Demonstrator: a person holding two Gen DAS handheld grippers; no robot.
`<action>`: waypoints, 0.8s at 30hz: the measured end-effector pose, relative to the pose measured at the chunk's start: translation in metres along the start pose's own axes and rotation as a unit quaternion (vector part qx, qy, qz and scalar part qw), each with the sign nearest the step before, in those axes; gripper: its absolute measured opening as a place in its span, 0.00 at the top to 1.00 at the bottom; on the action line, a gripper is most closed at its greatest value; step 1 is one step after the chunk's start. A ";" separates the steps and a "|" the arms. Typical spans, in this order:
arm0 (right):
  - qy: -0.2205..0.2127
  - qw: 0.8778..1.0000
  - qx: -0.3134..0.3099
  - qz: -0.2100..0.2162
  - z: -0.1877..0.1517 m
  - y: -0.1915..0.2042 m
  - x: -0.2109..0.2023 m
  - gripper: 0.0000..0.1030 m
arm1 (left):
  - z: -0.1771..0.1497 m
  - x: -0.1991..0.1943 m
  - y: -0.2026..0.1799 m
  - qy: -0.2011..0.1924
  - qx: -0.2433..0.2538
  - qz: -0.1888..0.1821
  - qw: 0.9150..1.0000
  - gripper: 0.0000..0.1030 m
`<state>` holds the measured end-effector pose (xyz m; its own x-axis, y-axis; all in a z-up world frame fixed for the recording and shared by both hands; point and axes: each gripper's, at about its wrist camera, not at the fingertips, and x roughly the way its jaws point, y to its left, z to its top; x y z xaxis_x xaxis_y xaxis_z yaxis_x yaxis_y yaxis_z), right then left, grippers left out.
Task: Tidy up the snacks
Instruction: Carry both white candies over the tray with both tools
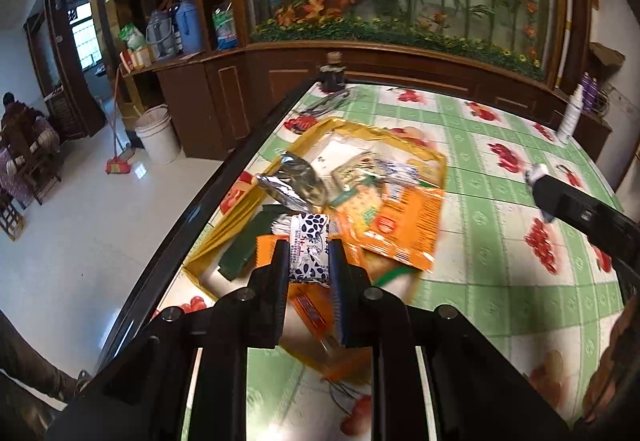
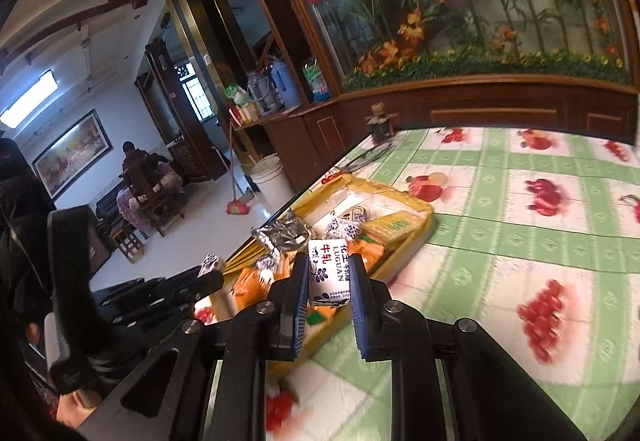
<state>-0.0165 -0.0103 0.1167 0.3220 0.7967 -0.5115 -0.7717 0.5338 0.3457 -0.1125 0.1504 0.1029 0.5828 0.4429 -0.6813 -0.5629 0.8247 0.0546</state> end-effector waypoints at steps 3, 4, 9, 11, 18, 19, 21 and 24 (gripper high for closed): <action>0.026 1.000 0.008 0.001 0.016 -0.003 0.050 0.82 | 0.010 0.024 0.008 0.013 -0.011 0.006 1.000 0.84; 0.034 0.999 0.011 0.000 0.021 -0.005 0.066 0.82 | 0.013 0.030 0.009 0.016 -0.014 0.009 1.000 0.84; 0.062 0.998 0.014 -0.009 0.035 -0.010 0.121 0.81 | 0.020 0.053 0.013 0.029 -0.023 0.015 0.999 0.84; 0.072 0.997 0.007 -0.009 0.039 -0.009 0.133 0.81 | 0.021 0.059 0.014 0.035 -0.024 0.015 0.999 0.84; 0.069 0.998 -0.010 -0.002 0.042 -0.003 0.146 0.59 | 0.024 0.069 0.014 0.042 -0.018 0.041 0.998 0.81; 0.065 0.998 -0.013 -0.005 0.043 -0.002 0.145 0.54 | 0.024 0.069 0.015 0.044 -0.017 0.044 0.998 0.69; 0.057 0.998 -0.015 -0.008 0.043 -0.002 0.142 0.48 | 0.025 0.066 0.015 0.041 -0.014 0.052 0.998 0.40; 0.049 0.999 -0.011 -0.007 0.044 -0.004 0.134 0.47 | 0.025 0.055 0.015 0.019 -0.006 0.080 0.997 0.27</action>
<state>0.0539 0.1065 0.0818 0.2785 0.7570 -0.5911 -0.7798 0.5375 0.3210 -0.0743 0.1964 0.0841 0.4628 0.5536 -0.6923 -0.6537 0.7406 0.1553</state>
